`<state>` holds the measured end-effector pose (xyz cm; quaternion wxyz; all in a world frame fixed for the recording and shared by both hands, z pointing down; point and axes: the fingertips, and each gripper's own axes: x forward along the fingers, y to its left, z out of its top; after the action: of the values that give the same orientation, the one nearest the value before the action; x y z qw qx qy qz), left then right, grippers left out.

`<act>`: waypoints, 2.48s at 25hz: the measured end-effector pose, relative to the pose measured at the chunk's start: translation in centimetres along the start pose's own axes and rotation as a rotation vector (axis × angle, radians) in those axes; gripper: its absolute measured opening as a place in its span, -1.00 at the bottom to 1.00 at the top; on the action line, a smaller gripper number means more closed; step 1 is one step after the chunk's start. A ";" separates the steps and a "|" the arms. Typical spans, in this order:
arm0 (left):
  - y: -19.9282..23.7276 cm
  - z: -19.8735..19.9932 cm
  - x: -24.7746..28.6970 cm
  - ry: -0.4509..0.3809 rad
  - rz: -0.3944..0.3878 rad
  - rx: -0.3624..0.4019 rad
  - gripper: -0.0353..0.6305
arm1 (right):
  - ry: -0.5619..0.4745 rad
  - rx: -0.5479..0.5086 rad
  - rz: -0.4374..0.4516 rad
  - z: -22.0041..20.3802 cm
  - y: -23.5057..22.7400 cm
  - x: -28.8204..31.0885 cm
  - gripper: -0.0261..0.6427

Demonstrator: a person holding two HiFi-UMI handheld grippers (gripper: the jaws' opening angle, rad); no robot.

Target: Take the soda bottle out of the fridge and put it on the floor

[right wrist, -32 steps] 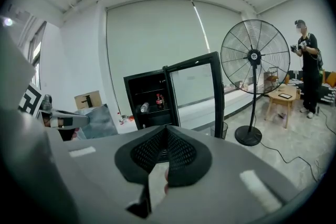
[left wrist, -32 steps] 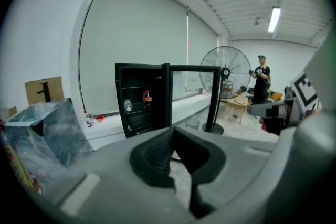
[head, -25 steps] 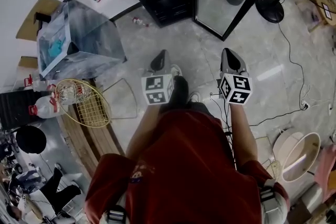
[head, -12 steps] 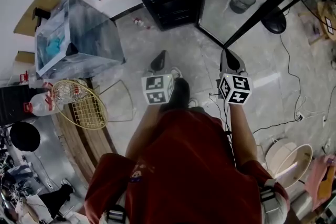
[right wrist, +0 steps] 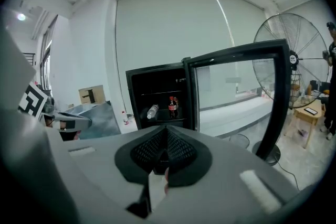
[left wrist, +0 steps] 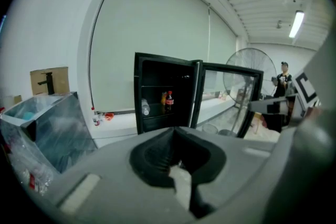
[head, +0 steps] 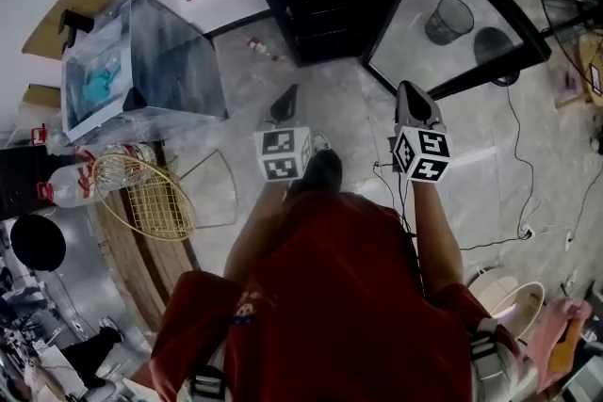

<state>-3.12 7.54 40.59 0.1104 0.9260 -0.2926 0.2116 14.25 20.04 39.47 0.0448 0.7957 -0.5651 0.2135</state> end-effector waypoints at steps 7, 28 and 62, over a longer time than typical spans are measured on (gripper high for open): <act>6.7 3.3 4.0 -0.022 0.033 -0.028 -0.89 | 0.018 -0.060 0.035 3.8 3.1 8.1 -0.93; 15.3 7.5 11.9 -0.041 0.068 -0.024 -0.89 | 0.025 -0.086 0.073 7.7 6.1 20.8 -0.93; 8.1 10.6 19.1 -0.045 0.245 -0.061 -0.89 | 0.037 -0.115 0.277 10.2 -3.3 28.0 -0.93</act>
<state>9.72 -11.91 40.56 0.1053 0.8841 -0.4122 0.1934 27.85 -6.65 41.73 0.0706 0.7023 -0.6797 0.1995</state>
